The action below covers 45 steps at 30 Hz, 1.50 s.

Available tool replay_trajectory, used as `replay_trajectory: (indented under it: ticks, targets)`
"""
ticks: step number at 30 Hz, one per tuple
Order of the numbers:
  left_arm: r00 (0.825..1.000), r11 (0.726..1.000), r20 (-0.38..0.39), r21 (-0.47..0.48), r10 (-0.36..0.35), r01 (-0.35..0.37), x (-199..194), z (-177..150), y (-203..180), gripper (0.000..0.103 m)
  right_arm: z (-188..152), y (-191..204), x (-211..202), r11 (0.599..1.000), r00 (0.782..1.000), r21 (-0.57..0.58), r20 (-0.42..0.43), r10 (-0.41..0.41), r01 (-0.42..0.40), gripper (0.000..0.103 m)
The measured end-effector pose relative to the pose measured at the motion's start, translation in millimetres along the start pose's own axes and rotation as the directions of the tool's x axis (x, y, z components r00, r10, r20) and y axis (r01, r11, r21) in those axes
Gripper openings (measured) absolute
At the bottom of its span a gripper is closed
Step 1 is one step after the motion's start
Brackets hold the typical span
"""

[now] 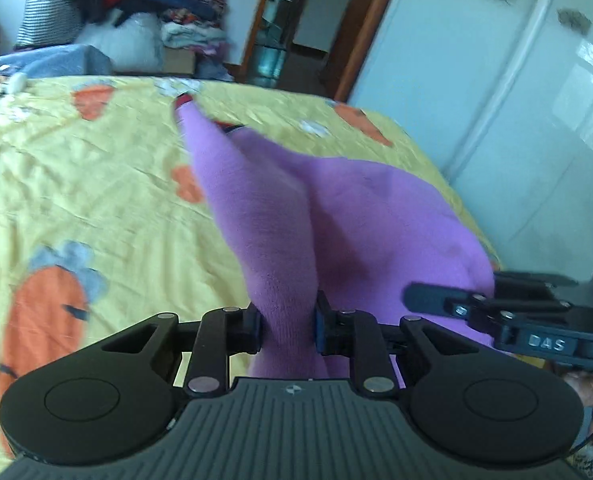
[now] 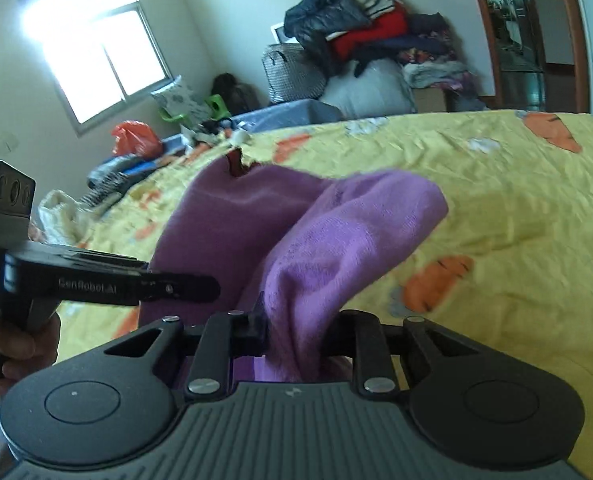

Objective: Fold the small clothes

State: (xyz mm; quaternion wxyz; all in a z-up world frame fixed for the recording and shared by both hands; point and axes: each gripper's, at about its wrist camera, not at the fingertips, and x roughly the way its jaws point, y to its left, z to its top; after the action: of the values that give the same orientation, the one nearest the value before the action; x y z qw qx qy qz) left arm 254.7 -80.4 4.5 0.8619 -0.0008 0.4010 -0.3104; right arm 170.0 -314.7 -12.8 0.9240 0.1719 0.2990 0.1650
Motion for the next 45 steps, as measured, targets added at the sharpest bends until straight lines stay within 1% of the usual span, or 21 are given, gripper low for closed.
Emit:
replay_trajectory:
  ticks: [2, 3, 4, 5, 7, 10, 12, 17, 18, 19, 20, 25, 28, 32, 34, 36, 37, 40, 41, 43, 45]
  targets:
    - [0.999, 0.999, -0.030, -0.037, -0.013, 0.012, 0, 7, 20, 0.025, 5, 4, 18, 1.000, 1.000, -0.006, 0.002, -0.009, 0.009, 0.024]
    - [0.998, 0.997, -0.057, -0.075, -0.025, 0.020, 6, 7, 35, 0.029, 5, 4, 34, 0.998, 0.998, -0.032, -0.026, -0.054, 0.053, 0.032]
    - [0.998, 0.991, -0.066, -0.134, -0.017, 0.008, 15, 3, 52, 0.034, 5, 0, 56, 0.995, 0.991, -0.051, -0.098, -0.093, 0.088, 0.043]
    - [0.996, 0.986, -0.093, -0.169, 0.000, -0.016, 22, -3, 66, 0.047, 2, -8, 73, 0.987, 0.978, -0.054, -0.140, -0.155, 0.148, 0.076]
    - [0.992, 0.967, -0.121, -0.250, 0.020, -0.050, 22, -26, 91, 0.055, -12, -20, 69, 0.978, 0.972, -0.024, -0.108, -0.207, 0.205, 0.081]
    - [0.988, 0.942, -0.100, -0.329, -0.113, 0.075, -4, -72, 104, 0.065, -45, -31, 35, 0.991, 0.987, -0.011, -0.088, -0.136, 0.135, 0.080]
    - [0.982, 0.928, -0.092, -0.350, -0.168, 0.126, -14, -100, 99, 0.087, -66, -40, 18, 0.987, 0.984, -0.018, -0.080, -0.162, 0.161, 0.080]
    - [0.968, 0.886, -0.081, -0.427, -0.236, 0.181, 5, -134, 81, 0.088, -90, -60, 16, 0.993, 0.994, 0.104, -0.101, -0.036, 0.047, 0.077]
    - [0.972, 0.893, -0.057, -0.410, -0.228, 0.186, 7, -135, 74, 0.079, -93, -55, 16, 0.995, 0.995, 0.084, -0.093, -0.047, 0.055, 0.067]
    - [0.973, 0.896, -0.070, -0.408, -0.221, 0.174, 12, -134, 70, 0.064, -92, -51, 20, 0.996, 0.993, 0.069, -0.103, -0.057, 0.064, 0.047]
    - [0.969, 0.892, -0.100, -0.422, -0.225, 0.164, 18, -135, 68, 0.016, -91, -51, 25, 0.994, 0.991, 0.097, -0.127, -0.032, 0.045, 0.012]
    - [0.953, 0.864, -0.105, -0.458, -0.284, 0.207, 6, -129, 82, 0.013, -81, -34, 8, 0.995, 0.998, 0.099, -0.063, 0.023, -0.016, 0.010]
    - [0.957, 0.871, -0.082, -0.441, -0.278, 0.216, -18, -124, 91, 0.013, -78, -19, -13, 0.994, 0.998, 0.090, -0.026, 0.061, -0.058, 0.009]
    - [0.967, 0.892, -0.126, -0.427, -0.223, 0.150, -27, -146, 102, 0.012, -104, -13, 2, 0.993, 0.987, 0.103, -0.139, 0.075, -0.061, 0.011]
    - [0.968, 0.896, -0.141, -0.425, -0.207, 0.130, -28, -163, 104, 0.020, -113, -11, 7, 0.997, 0.986, 0.046, -0.157, -0.053, 0.061, 0.024]
    - [0.970, 0.893, -0.126, -0.430, -0.208, 0.136, -43, -173, 100, 0.035, -110, -11, -9, 0.996, 0.994, 0.063, -0.087, -0.064, 0.070, 0.028]
    - [0.975, 0.906, -0.107, -0.401, -0.196, 0.138, -52, -173, 94, 0.039, -106, -6, -16, 0.996, 0.995, 0.034, -0.047, -0.085, 0.086, 0.028]
    - [0.995, 0.957, -0.016, -0.275, -0.101, 0.093, -73, -167, 66, 0.069, -88, 8, -20, 0.992, 0.992, -0.055, 0.061, -0.111, 0.115, 0.028]
    - [0.997, 0.968, 0.024, -0.242, -0.070, 0.073, -76, -163, 57, 0.081, -81, 10, -13, 0.994, 0.994, -0.058, 0.064, -0.091, 0.095, 0.028]
    - [0.996, 0.977, 0.093, -0.210, -0.004, 0.024, -69, -156, 41, 0.085, -70, 10, 13, 0.994, 0.997, -0.074, 0.032, -0.075, 0.078, 0.028]
    - [0.996, 0.982, 0.067, -0.184, 0.059, -0.046, -48, -152, 27, 0.084, -67, 1, 54, 0.977, 0.977, -0.085, -0.075, -0.200, 0.193, 0.027]
